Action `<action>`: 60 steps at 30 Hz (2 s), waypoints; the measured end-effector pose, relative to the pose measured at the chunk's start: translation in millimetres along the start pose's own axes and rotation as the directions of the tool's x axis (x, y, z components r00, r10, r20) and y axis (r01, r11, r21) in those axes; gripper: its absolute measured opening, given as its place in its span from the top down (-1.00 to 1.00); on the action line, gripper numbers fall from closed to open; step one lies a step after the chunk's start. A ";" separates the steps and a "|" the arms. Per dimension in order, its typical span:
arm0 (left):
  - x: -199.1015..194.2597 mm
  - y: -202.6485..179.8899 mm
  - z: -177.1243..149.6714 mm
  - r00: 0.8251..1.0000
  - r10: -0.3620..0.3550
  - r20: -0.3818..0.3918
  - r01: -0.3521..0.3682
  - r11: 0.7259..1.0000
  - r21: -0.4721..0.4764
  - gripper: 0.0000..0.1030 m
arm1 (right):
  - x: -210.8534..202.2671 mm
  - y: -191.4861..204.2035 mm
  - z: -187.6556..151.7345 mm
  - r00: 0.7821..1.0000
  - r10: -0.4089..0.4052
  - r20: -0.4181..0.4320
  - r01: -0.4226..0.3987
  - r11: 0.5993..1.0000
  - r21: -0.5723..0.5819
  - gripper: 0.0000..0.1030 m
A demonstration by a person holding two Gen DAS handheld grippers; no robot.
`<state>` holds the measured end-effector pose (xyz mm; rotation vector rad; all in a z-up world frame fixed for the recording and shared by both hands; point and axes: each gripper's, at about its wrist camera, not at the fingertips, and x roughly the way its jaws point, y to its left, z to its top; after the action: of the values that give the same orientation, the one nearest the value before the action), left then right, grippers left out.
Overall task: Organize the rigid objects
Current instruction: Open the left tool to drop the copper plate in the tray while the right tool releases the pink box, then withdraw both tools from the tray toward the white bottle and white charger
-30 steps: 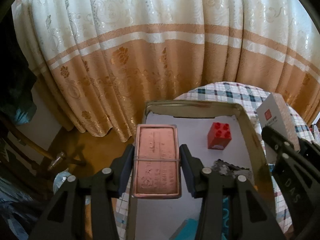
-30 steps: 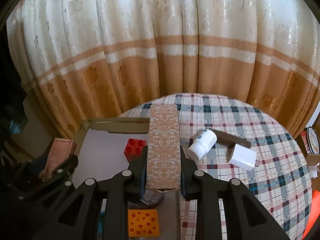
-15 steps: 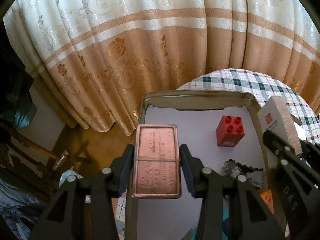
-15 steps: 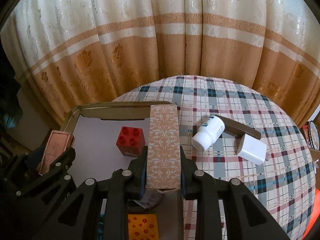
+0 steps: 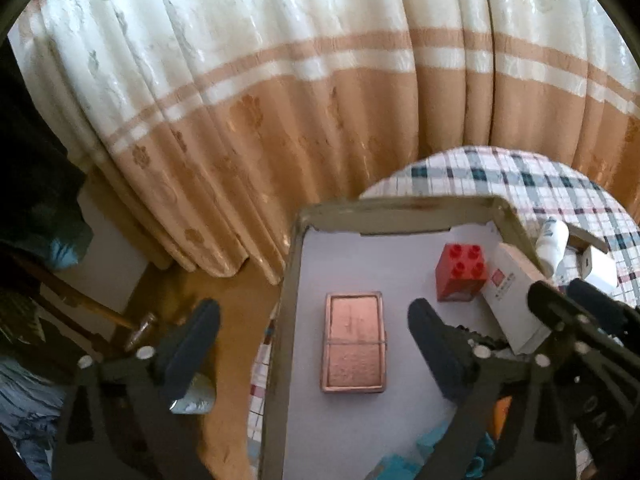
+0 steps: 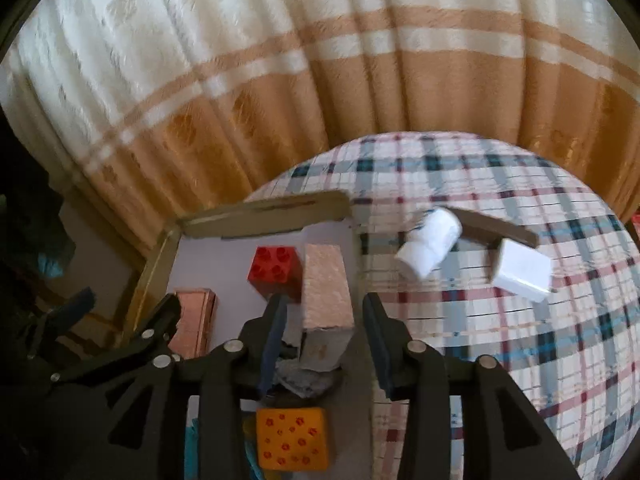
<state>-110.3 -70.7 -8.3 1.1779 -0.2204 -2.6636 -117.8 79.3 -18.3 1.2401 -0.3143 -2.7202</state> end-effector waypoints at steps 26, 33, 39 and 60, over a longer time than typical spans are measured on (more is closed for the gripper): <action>-84.4 -50.9 -71.8 0.961 -0.129 0.244 0.153 0.985 -0.083 -0.97 | -107.8 -89.2 -69.2 0.818 -0.331 0.471 0.324 0.941 0.098 -0.28; -94.7 -66.9 -93.0 0.945 -0.112 0.308 0.144 0.986 -0.082 -0.97 | -118.8 -90.7 -89.4 0.772 -0.360 0.523 0.379 0.922 0.076 -0.28; -93.9 -76.4 -108.4 0.940 -0.080 0.331 0.114 0.990 -0.085 -0.97 | -135.8 -86.4 -105.2 0.715 -0.356 0.601 0.387 0.918 0.084 -0.69; -95.6 -73.1 -112.1 0.934 -0.054 0.352 0.105 0.986 -0.128 -0.97 | -141.8 -102.4 -115.1 0.699 -0.456 0.551 0.406 0.887 0.219 -0.81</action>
<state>25.4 19.3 -31.6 0.6796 -0.0337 -2.8878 58.2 192.8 -13.5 0.4583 -0.2062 -3.5035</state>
